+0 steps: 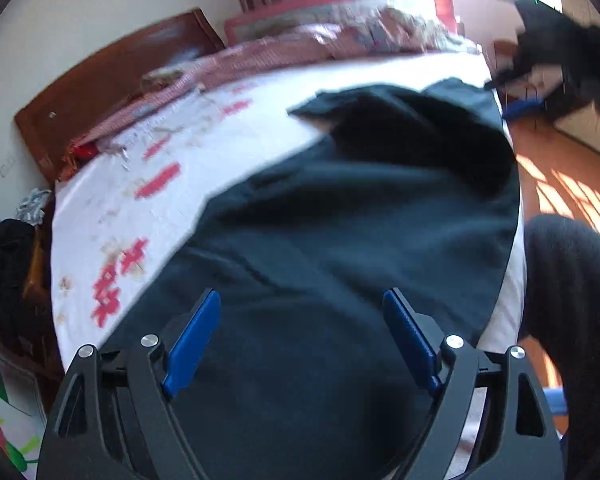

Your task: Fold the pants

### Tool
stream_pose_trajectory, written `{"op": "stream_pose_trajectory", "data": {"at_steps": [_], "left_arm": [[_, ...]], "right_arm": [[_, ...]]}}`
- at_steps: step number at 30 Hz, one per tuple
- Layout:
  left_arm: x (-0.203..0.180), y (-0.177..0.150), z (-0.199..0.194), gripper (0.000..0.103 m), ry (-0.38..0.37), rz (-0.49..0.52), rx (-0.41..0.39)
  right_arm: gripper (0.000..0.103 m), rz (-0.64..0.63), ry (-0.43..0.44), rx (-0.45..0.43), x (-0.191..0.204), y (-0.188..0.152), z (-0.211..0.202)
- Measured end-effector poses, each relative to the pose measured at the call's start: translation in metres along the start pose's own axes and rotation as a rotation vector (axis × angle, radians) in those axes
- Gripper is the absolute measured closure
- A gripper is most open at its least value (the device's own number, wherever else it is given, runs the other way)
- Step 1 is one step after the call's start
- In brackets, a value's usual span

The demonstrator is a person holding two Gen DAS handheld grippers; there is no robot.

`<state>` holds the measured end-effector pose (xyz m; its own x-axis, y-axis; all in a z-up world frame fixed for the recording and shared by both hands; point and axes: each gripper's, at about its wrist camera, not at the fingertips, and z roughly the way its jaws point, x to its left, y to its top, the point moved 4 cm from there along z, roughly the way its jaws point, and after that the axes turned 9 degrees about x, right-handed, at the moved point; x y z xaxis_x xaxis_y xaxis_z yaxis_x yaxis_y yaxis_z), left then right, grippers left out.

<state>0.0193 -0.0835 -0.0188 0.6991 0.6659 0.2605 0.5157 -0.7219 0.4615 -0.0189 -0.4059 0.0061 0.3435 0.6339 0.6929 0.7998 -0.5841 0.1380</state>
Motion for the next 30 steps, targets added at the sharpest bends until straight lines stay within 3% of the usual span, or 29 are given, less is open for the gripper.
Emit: {"op": "stream_pose_trajectory", "data": {"at_steps": [1,3,7,11,13,14,16,18,20,23,26,28,29,30], "left_arm": [[-0.007,-0.016,0.014,0.025,-0.006,0.013,0.064],[-0.005,-0.039,0.006,0.025,-0.053,-0.048,0.004],[-0.008,-0.054,-0.008,0.025,-0.031,-0.019,0.025],[-0.004,-0.041,-0.017,0.025,-0.043,-0.054,0.076],[0.01,-0.028,-0.04,0.02,-0.014,-0.081,0.007],[0.02,-0.019,-0.05,0.005,0.039,-0.087,-0.047],[0.04,-0.008,-0.046,0.002,0.153,-0.094,-0.076],[0.063,-0.011,-0.015,0.002,0.181,-0.149,0.053],[0.08,-0.038,0.011,0.002,0.122,-0.241,0.172],[0.104,-0.069,0.012,0.002,-0.089,-0.493,0.134],[0.097,-0.069,0.011,0.002,-0.054,-0.47,0.125],[0.095,-0.069,0.012,0.002,-0.047,-0.476,0.117],[0.095,-0.069,0.011,0.002,-0.049,-0.474,0.113],[0.096,-0.07,0.01,0.002,-0.049,-0.477,0.11]], "right_arm": [[0.049,0.001,0.009,0.004,0.0,0.002,0.001],[0.049,0.005,0.019,0.011,-0.003,0.005,0.006],[0.049,0.022,0.055,0.021,0.004,0.012,0.013],[0.049,-0.07,0.028,-0.061,0.033,0.026,0.002],[0.049,-0.125,0.017,-0.105,0.053,0.041,-0.004],[0.048,-0.169,-0.039,-0.124,0.064,0.051,-0.004],[0.028,-0.271,-0.194,-0.185,0.089,0.075,0.003],[0.028,-0.395,-0.326,-0.211,0.115,0.1,0.023],[0.028,-0.513,-0.475,-0.193,0.137,0.121,0.055],[0.025,-0.662,-0.697,-0.098,0.149,0.141,0.118],[0.025,-0.814,-0.94,0.004,0.14,0.147,0.177],[0.025,-0.868,-1.103,0.024,0.126,0.154,0.195],[0.025,-0.854,-1.112,0.024,0.119,0.159,0.194],[0.036,-0.812,-1.066,0.026,0.112,0.168,0.188]]}}
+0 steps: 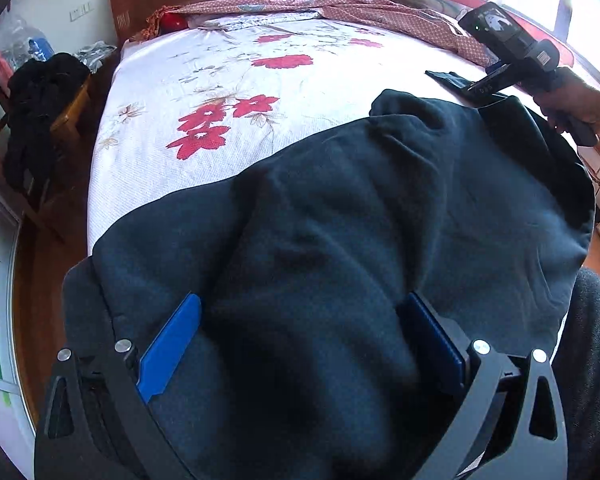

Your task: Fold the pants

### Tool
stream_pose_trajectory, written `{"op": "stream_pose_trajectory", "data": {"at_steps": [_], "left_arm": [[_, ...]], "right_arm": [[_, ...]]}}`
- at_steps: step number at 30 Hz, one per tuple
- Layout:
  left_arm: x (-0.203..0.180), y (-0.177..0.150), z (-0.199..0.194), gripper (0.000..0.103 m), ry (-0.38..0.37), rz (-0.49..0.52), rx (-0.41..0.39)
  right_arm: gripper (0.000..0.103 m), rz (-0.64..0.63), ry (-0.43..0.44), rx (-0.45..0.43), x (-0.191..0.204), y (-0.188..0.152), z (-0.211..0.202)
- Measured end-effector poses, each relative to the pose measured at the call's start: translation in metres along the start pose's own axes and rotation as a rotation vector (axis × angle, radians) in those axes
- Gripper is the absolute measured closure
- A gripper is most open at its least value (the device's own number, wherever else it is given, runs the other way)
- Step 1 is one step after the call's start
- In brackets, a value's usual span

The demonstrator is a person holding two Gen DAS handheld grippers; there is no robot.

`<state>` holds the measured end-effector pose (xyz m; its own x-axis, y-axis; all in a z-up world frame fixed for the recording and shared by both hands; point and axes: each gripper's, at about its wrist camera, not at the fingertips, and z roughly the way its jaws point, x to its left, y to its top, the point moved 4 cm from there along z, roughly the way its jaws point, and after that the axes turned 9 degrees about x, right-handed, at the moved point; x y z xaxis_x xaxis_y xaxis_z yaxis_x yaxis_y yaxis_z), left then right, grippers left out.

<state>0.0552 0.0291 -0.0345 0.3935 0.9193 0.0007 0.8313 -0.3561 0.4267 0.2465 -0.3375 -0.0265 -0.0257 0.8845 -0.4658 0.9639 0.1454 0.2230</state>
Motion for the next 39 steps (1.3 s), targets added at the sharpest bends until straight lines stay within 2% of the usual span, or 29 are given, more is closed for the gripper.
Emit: {"op": "stream_pose_trajectory", "data": {"at_steps": [1,2,3,6,8,12,13,15,18,20,22,26,30,32,34,35,36,39], "left_arm": [[0.0,-0.003,-0.002,0.002,0.002,-0.002,-0.006],[0.001,-0.003,-0.003,0.002,0.005,0.001,-0.013],[0.005,-0.001,-0.004,0.002,0.008,0.003,-0.021],[0.006,-0.002,-0.005,0.002,0.009,0.004,-0.033],[0.008,-0.001,-0.004,0.002,0.007,0.006,-0.034],[0.008,-0.002,-0.005,0.002,0.007,0.012,-0.041],[0.008,-0.002,-0.005,0.002,0.005,0.014,-0.042],[0.008,-0.002,-0.005,0.002,0.001,0.02,-0.04],[0.009,-0.001,-0.005,0.002,-0.009,0.03,-0.028],[0.009,0.0,-0.005,0.002,-0.012,0.039,-0.017],[0.01,0.0,-0.005,0.002,-0.014,0.048,-0.007],[0.01,0.001,-0.005,0.002,-0.015,0.062,0.008],[0.01,0.001,-0.005,0.002,-0.015,0.068,0.007],[0.01,0.001,-0.005,0.002,-0.014,0.065,0.003],[0.01,0.0,-0.005,0.002,-0.016,0.06,-0.005],[0.01,0.0,-0.005,0.002,-0.015,0.058,-0.008],[0.01,0.0,-0.005,0.002,-0.015,0.058,-0.01],[0.01,0.0,-0.005,0.002,-0.012,0.059,-0.01]], "right_arm": [[0.071,0.057,0.082,0.013,-0.014,-0.002,0.004],[0.088,0.123,0.169,0.013,-0.029,-0.003,0.005],[0.098,0.199,0.252,-0.003,-0.047,-0.006,0.003],[0.098,0.448,0.48,-0.091,-0.113,-0.028,-0.011],[0.098,0.624,0.615,-0.153,-0.163,-0.058,-0.018],[0.098,0.935,0.767,-0.245,-0.24,-0.147,-0.016],[0.098,0.998,0.782,-0.257,-0.254,-0.173,-0.009],[0.098,1.1,0.765,-0.227,-0.27,-0.218,0.015],[0.098,1.259,0.781,-0.158,-0.27,-0.277,0.061],[0.098,1.321,0.78,-0.11,-0.26,-0.304,0.086],[0.098,1.374,0.808,-0.102,-0.246,-0.319,0.1],[0.098,1.394,0.801,-0.154,-0.243,-0.328,0.092],[0.098,1.365,0.726,-0.189,-0.254,-0.333,0.066],[0.098,1.404,0.712,-0.171,-0.257,-0.347,0.072],[0.098,1.421,0.751,-0.152,-0.251,-0.352,0.088],[0.098,1.412,0.775,-0.139,-0.248,-0.348,0.096],[0.098,1.411,0.76,-0.126,-0.248,-0.344,0.101],[0.098,1.419,0.744,-0.153,-0.25,-0.328,0.102]]}}
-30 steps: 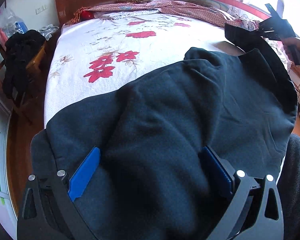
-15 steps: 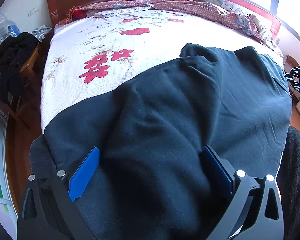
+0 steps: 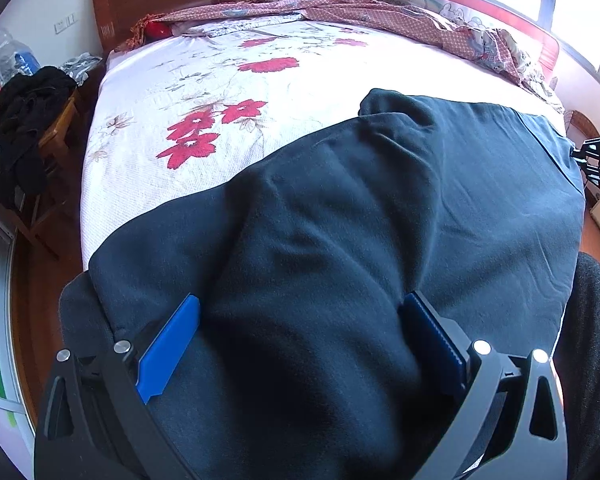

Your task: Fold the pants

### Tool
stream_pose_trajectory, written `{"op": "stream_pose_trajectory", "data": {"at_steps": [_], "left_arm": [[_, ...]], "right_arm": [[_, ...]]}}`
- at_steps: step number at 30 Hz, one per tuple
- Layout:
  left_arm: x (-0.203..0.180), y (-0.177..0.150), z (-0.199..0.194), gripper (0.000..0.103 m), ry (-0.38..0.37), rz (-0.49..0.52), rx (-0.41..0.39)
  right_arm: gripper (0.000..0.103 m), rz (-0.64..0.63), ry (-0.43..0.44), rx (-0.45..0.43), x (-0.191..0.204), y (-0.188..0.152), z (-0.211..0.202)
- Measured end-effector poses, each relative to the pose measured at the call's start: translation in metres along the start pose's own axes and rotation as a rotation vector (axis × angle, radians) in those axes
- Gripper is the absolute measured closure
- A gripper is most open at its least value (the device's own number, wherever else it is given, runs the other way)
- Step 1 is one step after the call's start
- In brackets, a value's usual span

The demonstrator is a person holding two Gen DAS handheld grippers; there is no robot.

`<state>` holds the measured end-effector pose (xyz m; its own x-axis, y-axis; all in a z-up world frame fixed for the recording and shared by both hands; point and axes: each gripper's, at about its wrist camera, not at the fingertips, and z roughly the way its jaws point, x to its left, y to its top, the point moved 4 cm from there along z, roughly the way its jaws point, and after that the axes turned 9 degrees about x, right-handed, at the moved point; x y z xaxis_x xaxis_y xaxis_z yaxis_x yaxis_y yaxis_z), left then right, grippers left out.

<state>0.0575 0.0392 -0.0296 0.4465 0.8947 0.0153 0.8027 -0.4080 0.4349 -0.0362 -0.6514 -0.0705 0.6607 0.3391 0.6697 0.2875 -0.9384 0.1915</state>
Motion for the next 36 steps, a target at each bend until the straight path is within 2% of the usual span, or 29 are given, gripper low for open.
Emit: {"op": "stream_pose_trajectory", "data": {"at_steps": [3,5,6,7,8,9,10,13,14,16,18,19,20,21,23,26,27,28,29,31,34,36], "left_arm": [[0.0,-0.001,-0.001,0.002,0.003,-0.009,-0.01],[0.0,-0.001,-0.003,0.002,0.018,-0.022,-0.003],[-0.001,-0.001,-0.006,0.002,0.034,-0.033,0.006],[-0.001,0.0,-0.01,0.002,0.049,-0.042,0.007],[-0.001,0.001,-0.015,0.002,0.065,-0.051,0.0],[-0.002,0.003,-0.022,0.002,0.082,-0.054,-0.017],[-0.002,0.006,-0.029,0.002,0.091,-0.05,-0.045],[-0.003,0.018,-0.046,0.002,0.116,-0.018,-0.121],[-0.003,0.022,-0.043,0.002,0.128,-0.006,-0.12],[0.004,0.026,-0.029,0.002,0.175,-0.001,-0.085],[0.015,0.021,-0.013,0.002,0.18,-0.03,-0.038],[0.022,0.016,-0.004,0.002,0.159,-0.057,-0.021],[0.025,0.012,-0.003,0.002,0.135,-0.072,-0.04],[0.026,0.009,-0.004,0.002,0.131,-0.072,-0.068],[0.022,0.009,-0.004,0.002,0.161,-0.046,-0.074],[0.021,0.009,-0.002,0.002,0.16,-0.045,-0.091],[0.021,0.008,-0.002,0.002,0.157,-0.046,-0.097],[0.021,0.008,-0.002,0.002,0.156,-0.045,-0.102],[0.021,0.008,-0.002,0.002,0.155,-0.044,-0.105],[0.021,0.008,-0.003,0.002,0.152,-0.045,-0.107],[0.021,0.008,-0.005,0.002,0.151,-0.044,-0.112],[0.021,0.008,-0.005,0.002,0.154,-0.045,-0.117]], "right_arm": [[0.098,-0.015,-0.078,0.041,0.002,-0.001,0.003],[0.094,0.016,-0.191,0.07,0.0,-0.005,-0.014],[0.068,0.008,-0.27,0.042,0.002,-0.007,-0.028],[0.048,-0.007,-0.308,-0.013,0.005,-0.01,-0.046],[0.048,-0.032,-0.316,-0.055,0.015,-0.012,-0.061],[0.048,-0.067,-0.282,-0.072,0.026,-0.014,-0.069],[0.048,-0.106,-0.206,-0.054,0.042,-0.017,-0.069],[0.048,-0.168,0.028,0.19,0.098,-0.035,-0.023],[0.048,-0.175,0.061,0.243,0.114,-0.044,-0.006],[0.048,-0.198,0.069,0.35,0.143,-0.065,0.032],[0.048,-0.243,0.091,0.433,0.17,-0.09,0.061],[0.048,-0.294,0.055,0.438,0.181,-0.1,0.07],[0.048,-0.348,-0.009,0.406,0.189,-0.107,0.073],[0.048,-0.405,-0.048,0.396,0.197,-0.115,0.075],[0.048,-0.48,-0.113,0.411,0.205,-0.13,0.081],[0.048,-0.692,-0.319,0.352,0.213,-0.15,0.089],[0.049,-0.742,-0.333,0.352,0.211,-0.156,0.094],[0.065,-0.777,-0.342,0.347,0.209,-0.16,0.099],[0.071,-0.817,-0.37,0.33,0.207,-0.16,0.103],[0.078,-0.834,-0.354,0.301,0.207,-0.159,0.101],[0.092,-0.776,-0.279,0.257,0.209,-0.143,0.089],[0.093,-0.81,-0.287,0.224,0.219,-0.142,0.086]]}}
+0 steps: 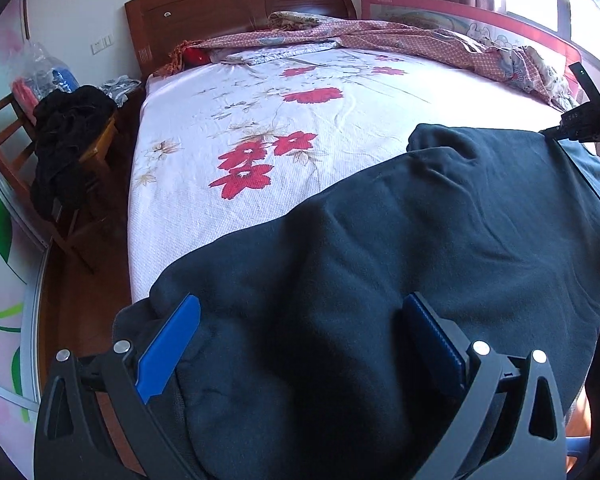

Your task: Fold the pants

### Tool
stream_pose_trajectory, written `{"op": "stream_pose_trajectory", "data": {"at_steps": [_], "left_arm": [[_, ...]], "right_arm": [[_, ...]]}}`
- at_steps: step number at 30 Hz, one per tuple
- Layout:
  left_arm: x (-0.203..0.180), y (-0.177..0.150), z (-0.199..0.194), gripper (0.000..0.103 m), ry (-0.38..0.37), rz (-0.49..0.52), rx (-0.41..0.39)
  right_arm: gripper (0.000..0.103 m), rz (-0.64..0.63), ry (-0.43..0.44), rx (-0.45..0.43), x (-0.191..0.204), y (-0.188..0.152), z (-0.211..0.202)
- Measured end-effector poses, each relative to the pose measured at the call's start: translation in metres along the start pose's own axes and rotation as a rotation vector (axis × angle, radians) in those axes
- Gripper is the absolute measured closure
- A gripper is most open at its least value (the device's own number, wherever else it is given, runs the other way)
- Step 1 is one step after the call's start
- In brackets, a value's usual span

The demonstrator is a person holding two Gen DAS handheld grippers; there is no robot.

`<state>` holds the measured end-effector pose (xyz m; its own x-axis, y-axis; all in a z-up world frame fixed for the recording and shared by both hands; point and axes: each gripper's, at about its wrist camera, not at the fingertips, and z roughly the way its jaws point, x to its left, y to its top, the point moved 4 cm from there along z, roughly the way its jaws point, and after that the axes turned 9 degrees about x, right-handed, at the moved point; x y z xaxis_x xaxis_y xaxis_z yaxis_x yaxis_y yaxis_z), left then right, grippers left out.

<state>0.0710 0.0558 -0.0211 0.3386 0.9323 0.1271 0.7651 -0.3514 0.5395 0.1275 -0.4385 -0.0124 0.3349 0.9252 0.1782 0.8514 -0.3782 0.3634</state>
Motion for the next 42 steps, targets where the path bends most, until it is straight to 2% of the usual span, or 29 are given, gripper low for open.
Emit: {"op": "stream_pose_trajectory", "data": {"at_steps": [3,5,6,9,12,15,17,20,23,25,26,27,28,29,31,35,38,39,40,42], "left_arm": [[0.001,-0.001,-0.001,0.002,0.013,0.005,-0.006],[0.003,-0.001,-0.001,0.002,0.022,-0.002,-0.009],[0.003,-0.002,-0.001,0.002,0.027,-0.002,-0.01],[0.008,-0.005,-0.001,0.002,0.039,-0.026,-0.017],[0.013,-0.006,-0.003,0.002,0.055,-0.039,-0.006],[0.01,-0.002,-0.015,0.002,0.106,-0.029,0.002],[0.009,0.005,-0.033,0.002,0.135,-0.041,-0.051],[0.0,0.021,-0.048,0.002,0.09,-0.023,-0.127],[-0.01,0.03,-0.027,0.002,0.16,0.056,-0.075],[0.002,0.025,-0.006,0.002,0.174,0.022,0.012],[0.012,0.017,0.007,0.002,0.153,-0.018,0.079],[0.019,0.009,0.011,0.002,0.123,-0.042,0.079],[0.019,0.004,0.006,0.002,0.121,-0.027,0.034],[0.018,0.0,0.005,0.002,0.129,-0.01,0.035],[0.02,-0.005,0.002,0.002,0.107,-0.024,0.019],[0.02,-0.01,0.0,0.002,0.096,-0.018,-0.015],[0.019,-0.006,-0.001,0.002,0.102,-0.004,-0.003],[0.018,-0.006,-0.001,0.002,0.11,0.003,0.003],[0.017,-0.005,-0.002,0.002,0.116,0.008,0.01],[0.013,-0.003,-0.006,0.002,0.139,0.02,0.019]], "right_arm": [[0.094,-0.018,-0.026,-0.034,0.008,0.011,0.003],[0.096,-0.017,-0.04,-0.026,0.008,0.016,0.013],[0.099,-0.008,-0.032,-0.008,0.005,0.013,0.021],[0.098,0.032,-0.006,-0.003,-0.001,0.01,0.02],[0.068,0.143,0.085,-0.001,-0.012,0.009,-0.003],[0.056,0.142,0.211,-0.044,0.0,-0.002,-0.034],[0.056,0.107,0.327,-0.04,0.024,-0.011,-0.043],[0.056,-0.003,0.491,0.023,0.089,-0.024,-0.037],[0.056,-0.148,0.581,0.082,0.173,-0.038,-0.022],[0.056,-0.25,0.572,0.096,0.225,-0.048,-0.01],[0.056,-0.308,0.529,0.1,0.248,-0.054,-0.001],[0.056,-0.364,0.483,0.104,0.268,-0.059,0.01],[0.056,-0.421,0.401,0.129,0.283,-0.064,0.026],[0.056,-0.462,0.293,0.147,0.291,-0.068,0.046],[0.054,-0.417,0.319,0.103,0.288,-0.064,0.055],[0.054,-0.443,0.258,0.105,0.291,-0.058,0.054],[0.05,-0.319,0.358,0.105,0.26,-0.045,0.031],[0.047,-0.252,0.426,0.092,0.241,-0.042,0.017],[0.037,-0.181,0.49,0.078,0.219,-0.04,0.003],[0.031,-0.038,0.581,0.036,0.157,-0.04,-0.028]]}}
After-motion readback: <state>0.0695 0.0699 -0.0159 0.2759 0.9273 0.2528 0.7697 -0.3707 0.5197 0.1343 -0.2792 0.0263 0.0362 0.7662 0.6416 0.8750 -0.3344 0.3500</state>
